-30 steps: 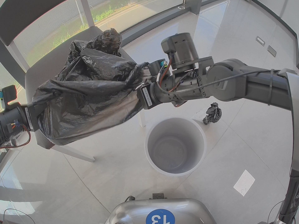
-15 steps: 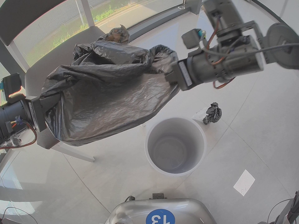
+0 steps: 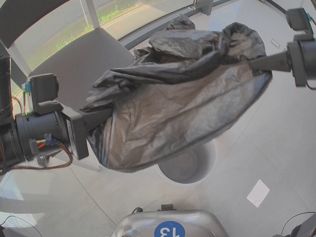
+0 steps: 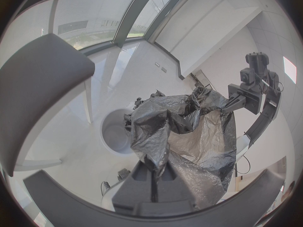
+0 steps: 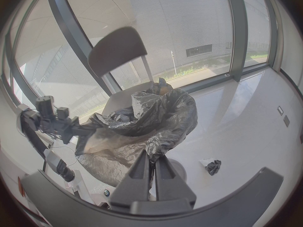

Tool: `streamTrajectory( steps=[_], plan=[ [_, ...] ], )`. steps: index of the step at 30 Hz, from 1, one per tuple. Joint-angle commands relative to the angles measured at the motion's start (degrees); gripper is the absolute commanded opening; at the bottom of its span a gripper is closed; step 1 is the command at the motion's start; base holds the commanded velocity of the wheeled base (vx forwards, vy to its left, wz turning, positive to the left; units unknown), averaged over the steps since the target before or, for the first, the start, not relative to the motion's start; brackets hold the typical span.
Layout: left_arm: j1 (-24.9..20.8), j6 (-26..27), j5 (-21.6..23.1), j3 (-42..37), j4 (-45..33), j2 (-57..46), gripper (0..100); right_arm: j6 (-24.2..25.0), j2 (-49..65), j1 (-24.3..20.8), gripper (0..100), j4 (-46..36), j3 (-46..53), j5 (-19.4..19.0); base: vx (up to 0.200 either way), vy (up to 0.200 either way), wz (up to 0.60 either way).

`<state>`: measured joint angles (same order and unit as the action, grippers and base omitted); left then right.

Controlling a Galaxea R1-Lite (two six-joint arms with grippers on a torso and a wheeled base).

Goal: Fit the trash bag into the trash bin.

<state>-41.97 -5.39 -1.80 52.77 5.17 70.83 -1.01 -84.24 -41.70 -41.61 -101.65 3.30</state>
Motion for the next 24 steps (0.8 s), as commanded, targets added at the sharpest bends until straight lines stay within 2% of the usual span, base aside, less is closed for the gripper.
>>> streamTrajectory(
  steps=[1, 9, 13, 15, 18, 24],
  plan=[
    [-8.9, -0.4, 0.0, 0.0, -0.1, 5.6, 0, 0.0, 13.7, -0.3, 0, -1.2, 14.7, 0.7, 0.000, 0.000, 0.00],
    [-9.7, -3.2, 0.1, 0.9, 0.5, 11.2, 0, 0.2, 15.9, -0.6, 0, -0.8, 25.1, -0.3, 0.000, 0.000, 0.00],
    [-10.2, -6.4, 0.1, 0.5, 0.3, 12.2, 0, 0.7, 15.6, -0.6, 0, -0.8, 27.6, -4.0, 0.000, 0.000, 0.00],
    [-12.3, -8.7, 0.0, -0.5, 0.0, 12.2, 0, 0.7, 15.2, -0.6, 0, -0.7, 29.1, -6.0, 0.000, 0.000, 0.00],
    [-13.2, -10.8, 0.0, -2.4, 0.1, 12.3, 0, 0.7, 13.6, -0.6, 0, -0.3, 30.8, -7.0, 0.000, 0.000, 0.00],
    [-13.0, -11.0, 0.0, -4.0, 0.0, 13.0, 0, 0.7, 9.9, -0.6, 0, -0.3, 32.2, -8.9, 0.000, 0.000, 0.00]
  ],
)
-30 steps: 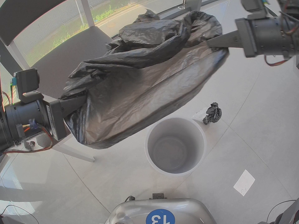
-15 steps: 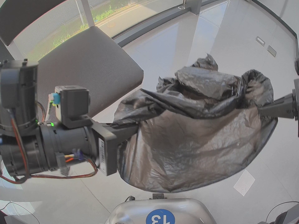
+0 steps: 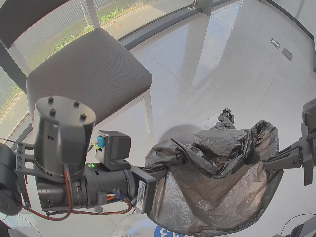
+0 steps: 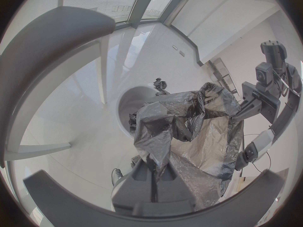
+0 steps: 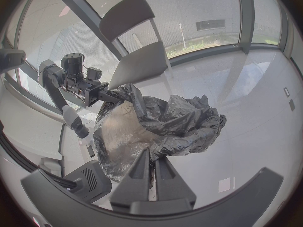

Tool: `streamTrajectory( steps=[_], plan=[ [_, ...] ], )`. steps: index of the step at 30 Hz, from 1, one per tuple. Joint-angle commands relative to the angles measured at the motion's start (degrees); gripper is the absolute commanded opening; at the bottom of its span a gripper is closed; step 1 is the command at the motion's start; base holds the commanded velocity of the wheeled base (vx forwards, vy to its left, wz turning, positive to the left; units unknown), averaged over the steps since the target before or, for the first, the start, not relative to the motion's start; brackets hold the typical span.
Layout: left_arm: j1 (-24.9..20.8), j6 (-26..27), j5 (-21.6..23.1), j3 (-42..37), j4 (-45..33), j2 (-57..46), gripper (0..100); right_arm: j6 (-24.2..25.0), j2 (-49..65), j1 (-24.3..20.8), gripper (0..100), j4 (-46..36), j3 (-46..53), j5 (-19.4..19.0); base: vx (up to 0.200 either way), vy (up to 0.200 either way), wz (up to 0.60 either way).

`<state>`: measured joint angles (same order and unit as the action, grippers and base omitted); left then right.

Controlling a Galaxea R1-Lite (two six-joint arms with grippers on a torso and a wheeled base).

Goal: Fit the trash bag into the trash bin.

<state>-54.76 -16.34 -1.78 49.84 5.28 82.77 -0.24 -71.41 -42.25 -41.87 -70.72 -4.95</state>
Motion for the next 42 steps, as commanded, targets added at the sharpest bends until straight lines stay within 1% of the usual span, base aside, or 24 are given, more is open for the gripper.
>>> streamTrajectory(
  steps=[1, 5, 8, 12, 13, 15, 16, 19, 20, 21, 23, 24, 27, 29, 31, 32, 33, 35, 42],
  plan=[
    [-0.1, -0.1, 0.1, -1.1, -0.1, 1.2, 0, 0.0, -3.3, 0.1, 0, 0.0, 1.5, -0.9, 0.000, 0.000, 0.00],
    [1.3, -0.1, 0.1, -1.2, 0.1, 3.4, 0, 0.0, -6.1, 0.2, 0, 1.6, 3.0, -1.1, 0.000, 0.000, 0.00],
    [2.4, 0.0, 0.2, -1.4, 0.0, 4.9, 0, 0.0, -7.6, 0.3, 0, 5.0, 4.9, -1.7, 0.000, 0.000, 0.00],
    [5.0, 0.0, 0.5, -1.3, 0.3, 7.3, 0, 0.1, -10.2, 0.6, 0, 11.2, 8.3, -2.9, 0.000, 0.000, 0.00],
    [5.1, 0.0, 0.5, -1.3, 0.3, 7.5, 0, 0.1, -10.3, 0.6, 0, 11.5, 8.6, -2.9, 0.000, 0.000, 0.00],
    [6.7, -0.1, 0.5, -1.3, 0.4, 9.0, 0, 0.0, -12.7, 1.3, 0, 13.3, 9.8, -3.1, 0.000, 0.000, 0.00],
    [8.2, 0.0, 0.5, -1.3, 0.4, 10.2, 0, -0.1, -14.5, 2.4, 0, 14.3, 9.9, -3.2, 0.000, 0.000, 0.00],
    [9.6, -0.2, 0.5, -1.2, 1.0, 11.6, 0, -0.4, -16.5, 3.7, 0, 15.4, 9.8, -3.5, 0.000, 0.000, 0.00],
    [11.9, -0.2, 0.5, -1.3, 3.2, 13.6, 0, -0.8, -19.3, 6.3, 0, 17.4, 9.8, -4.4, 0.000, 0.000, 0.00],
    [12.7, -0.1, 0.5, -1.3, 4.0, 14.4, 0, -0.8, -20.1, 6.9, 0, 17.9, 9.7, -4.4, 0.000, 0.000, 0.00],
    [14.2, 0.0, 0.5, -0.7, 6.6, 16.5, 0, -1.9, -21.8, 8.7, 0, 19.3, 9.8, -4.4, 0.000, 0.000, 0.00],
    [14.9, 0.1, 0.5, -0.2, 9.0, 17.9, 0, -3.3, -22.8, 10.4, 0, 20.2, 10.1, -4.5, 0.000, 0.000, 0.00],
    [16.6, 0.2, 0.3, 0.3, 12.2, 19.4, 0, -6.0, -23.8, 13.7, 0, 21.6, 10.5, -4.5, 0.000, 0.000, 0.00],
    [17.9, 0.3, 0.3, 0.5, 13.0, 20.1, 0, -7.6, -24.5, 16.3, 0, 23.2, 10.5, -4.5, 0.000, 0.000, 0.00],
    [18.1, 0.3, 0.3, 0.5, 13.1, 20.1, 0, -7.7, -24.6, 16.5, 0, 23.2, 10.5, -4.5, 0.000, 0.000, 0.00],
    [20.0, 0.3, 0.4, 0.8, 13.2, 20.8, 0, -8.7, -25.6, 19.1, 0, 25.2, 10.2, -4.9, 0.000, 0.000, 0.00],
    [20.6, 0.3, 0.4, 1.0, 13.3, 21.4, 0, -9.1, -26.1, 20.1, 0, 25.8, 10.0, -4.9, 0.000, 0.000, 0.00],
    [21.5, 0.3, 0.4, 2.6, 13.3, 23.0, 0, -9.5, -27.7, 21.3, 0, 27.3, 9.9, -4.9, 0.000, 0.000, 0.00],
    [23.1, 0.4, 0.2, 7.6, 13.3, 27.5, 0, -9.8, -31.1, 22.7, 0, 30.8, 8.5, -5.0, 0.000, 0.000, 0.00]
  ],
)
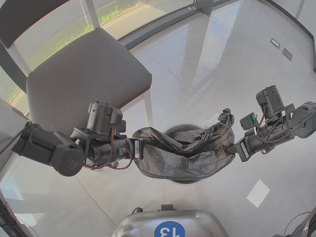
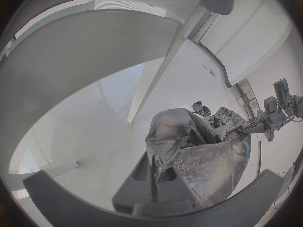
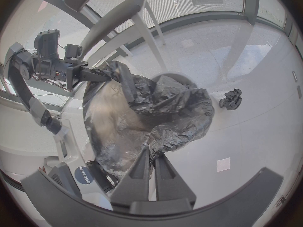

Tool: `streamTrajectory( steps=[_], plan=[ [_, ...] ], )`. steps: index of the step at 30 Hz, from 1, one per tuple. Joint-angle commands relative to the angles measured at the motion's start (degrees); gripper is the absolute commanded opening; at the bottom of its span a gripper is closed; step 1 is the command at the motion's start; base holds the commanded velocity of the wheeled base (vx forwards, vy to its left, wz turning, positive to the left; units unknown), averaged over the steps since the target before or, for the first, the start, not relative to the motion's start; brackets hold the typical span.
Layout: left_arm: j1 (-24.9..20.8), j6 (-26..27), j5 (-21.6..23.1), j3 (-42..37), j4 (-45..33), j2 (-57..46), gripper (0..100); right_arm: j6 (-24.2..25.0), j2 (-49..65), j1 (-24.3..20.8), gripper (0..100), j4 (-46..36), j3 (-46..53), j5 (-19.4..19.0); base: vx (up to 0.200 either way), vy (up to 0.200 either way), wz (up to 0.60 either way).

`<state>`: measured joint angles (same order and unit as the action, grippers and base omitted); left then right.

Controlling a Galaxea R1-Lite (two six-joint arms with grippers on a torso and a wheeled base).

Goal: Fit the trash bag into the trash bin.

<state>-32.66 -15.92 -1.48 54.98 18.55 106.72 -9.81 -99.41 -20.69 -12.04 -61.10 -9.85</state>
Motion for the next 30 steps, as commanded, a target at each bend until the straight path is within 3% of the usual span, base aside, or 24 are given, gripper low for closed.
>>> streamTrajectory(
  steps=[1, 17, 30],
  plan=[
    [1.3, 0.0, -0.1, 3.2, 0.0, 4.2, 0, -0.5, -3.7, 1.4, 0, 1.1, -1.7, -0.1, 0.000, 0.000, 0.00],
    [4.8, 0.0, 0.2, 7.7, 3.0, 7.2, 0, -4.3, -9.6, 7.7, 0, 1.2, -10.3, -0.1, 0.000, 0.000, 0.00],
    [5.9, -0.2, 0.2, 13.0, 3.0, 11.9, 0, -4.2, -14.7, 8.9, 0, 1.1, -16.2, -0.2, 0.000, 0.000, 0.00]
  ],
)
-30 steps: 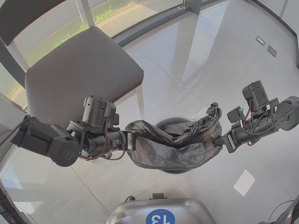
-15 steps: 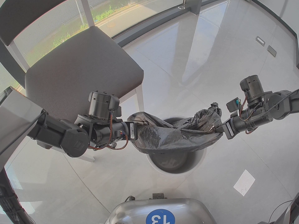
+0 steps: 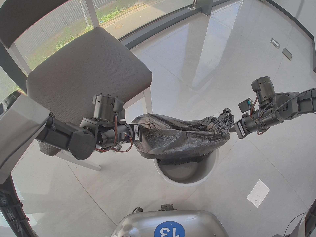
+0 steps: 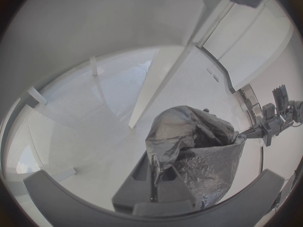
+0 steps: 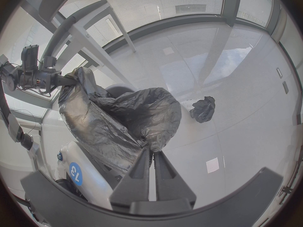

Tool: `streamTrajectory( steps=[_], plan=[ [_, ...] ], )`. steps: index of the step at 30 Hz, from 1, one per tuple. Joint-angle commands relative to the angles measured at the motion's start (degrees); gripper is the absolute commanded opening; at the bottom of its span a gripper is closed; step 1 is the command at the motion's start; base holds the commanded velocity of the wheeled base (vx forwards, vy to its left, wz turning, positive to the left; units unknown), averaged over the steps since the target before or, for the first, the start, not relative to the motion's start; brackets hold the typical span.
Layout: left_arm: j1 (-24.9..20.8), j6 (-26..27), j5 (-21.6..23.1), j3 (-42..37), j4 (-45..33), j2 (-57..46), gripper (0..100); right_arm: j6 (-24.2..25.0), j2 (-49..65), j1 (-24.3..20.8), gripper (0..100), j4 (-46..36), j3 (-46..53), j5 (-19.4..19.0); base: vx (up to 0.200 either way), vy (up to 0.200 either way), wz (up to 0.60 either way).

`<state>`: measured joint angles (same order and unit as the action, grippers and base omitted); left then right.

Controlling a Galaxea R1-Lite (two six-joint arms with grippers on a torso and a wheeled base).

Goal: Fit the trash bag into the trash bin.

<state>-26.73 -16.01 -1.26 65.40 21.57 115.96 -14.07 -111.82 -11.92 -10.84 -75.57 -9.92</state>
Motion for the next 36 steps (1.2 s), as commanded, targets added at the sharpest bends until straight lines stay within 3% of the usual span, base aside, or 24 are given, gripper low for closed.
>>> streamTrajectory(
  steps=[1, 9, 27, 36],
  plan=[
    [0.0, -0.2, 0.0, 3.2, 0.0, 3.1, 0, 0.0, -2.5, 0.1, 0, -0.1, -1.9, -0.1, 0.000, 0.000, 0.00],
    [-0.2, -0.3, -0.1, 6.3, -0.4, 5.9, 0, -0.1, -3.5, 0.1, 0, 0.0, -2.0, -0.2, 0.000, 0.000, 0.00],
    [-7.5, -0.9, 0.0, -8.1, 0.1, 1.0, 0, -1.0, 3.2, -4.2, 0, -0.7, 4.2, -0.2, 0.000, 0.000, 0.00],
    [-7.7, -2.2, 0.0, -5.5, 1.4, 2.8, 0, -3.1, 5.9, -5.5, 0, -0.7, 8.8, -0.2, 0.000, 0.000, 0.00]
  ],
)
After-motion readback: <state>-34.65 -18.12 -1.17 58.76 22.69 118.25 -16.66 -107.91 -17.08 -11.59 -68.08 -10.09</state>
